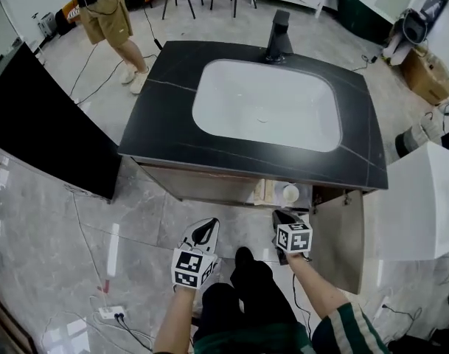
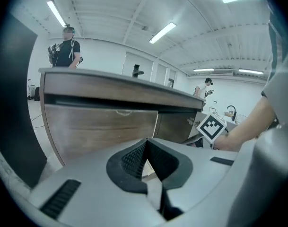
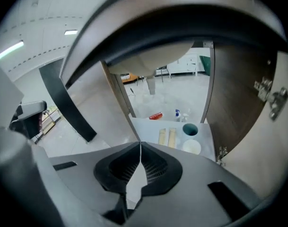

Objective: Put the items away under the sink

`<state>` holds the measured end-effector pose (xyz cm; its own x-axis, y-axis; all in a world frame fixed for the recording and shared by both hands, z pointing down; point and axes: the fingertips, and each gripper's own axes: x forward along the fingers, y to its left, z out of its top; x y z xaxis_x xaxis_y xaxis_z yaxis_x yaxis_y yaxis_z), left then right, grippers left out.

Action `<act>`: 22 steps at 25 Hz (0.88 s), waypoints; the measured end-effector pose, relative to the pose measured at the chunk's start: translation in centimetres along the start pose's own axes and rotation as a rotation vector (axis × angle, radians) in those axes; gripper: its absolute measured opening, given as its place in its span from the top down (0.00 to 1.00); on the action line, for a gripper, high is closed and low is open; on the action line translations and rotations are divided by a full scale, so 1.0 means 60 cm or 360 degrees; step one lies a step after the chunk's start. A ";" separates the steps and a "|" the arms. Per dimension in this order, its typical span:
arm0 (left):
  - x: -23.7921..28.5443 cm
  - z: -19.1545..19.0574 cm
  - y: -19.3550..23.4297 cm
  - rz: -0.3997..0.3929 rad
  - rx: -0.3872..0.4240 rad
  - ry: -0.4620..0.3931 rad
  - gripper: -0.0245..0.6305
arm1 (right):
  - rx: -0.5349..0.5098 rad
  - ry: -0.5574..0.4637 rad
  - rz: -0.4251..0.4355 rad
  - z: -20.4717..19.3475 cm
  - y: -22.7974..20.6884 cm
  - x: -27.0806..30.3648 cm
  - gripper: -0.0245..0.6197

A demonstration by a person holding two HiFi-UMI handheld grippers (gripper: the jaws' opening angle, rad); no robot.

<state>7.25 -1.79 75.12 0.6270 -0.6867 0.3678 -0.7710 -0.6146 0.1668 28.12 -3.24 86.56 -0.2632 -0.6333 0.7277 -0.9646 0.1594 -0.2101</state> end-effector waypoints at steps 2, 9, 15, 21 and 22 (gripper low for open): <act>-0.040 0.065 -0.021 0.0008 -0.0021 -0.0003 0.95 | -0.0004 -0.0006 0.0008 0.028 0.027 -0.072 0.89; -0.156 0.277 -0.132 -0.0035 0.0000 0.0020 0.95 | -0.0060 -0.0049 0.0052 0.134 0.126 -0.317 0.89; -0.265 0.375 -0.210 -0.0004 0.0118 0.0038 0.95 | -0.0184 -0.0226 0.0127 0.223 0.242 -0.491 0.89; -0.347 0.457 -0.274 -0.0001 0.0124 -0.0044 0.95 | -0.0250 -0.0464 0.0154 0.282 0.307 -0.645 0.89; -0.360 0.465 -0.286 -0.0004 0.0134 -0.0066 0.95 | -0.0266 -0.0481 0.0147 0.281 0.312 -0.665 0.89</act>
<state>10.03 12.76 38.78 0.6345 -0.6995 0.3288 -0.7583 -0.6457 0.0894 20.86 12.24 42.56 -0.3567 -0.8020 0.4792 -0.9330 0.3323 -0.1384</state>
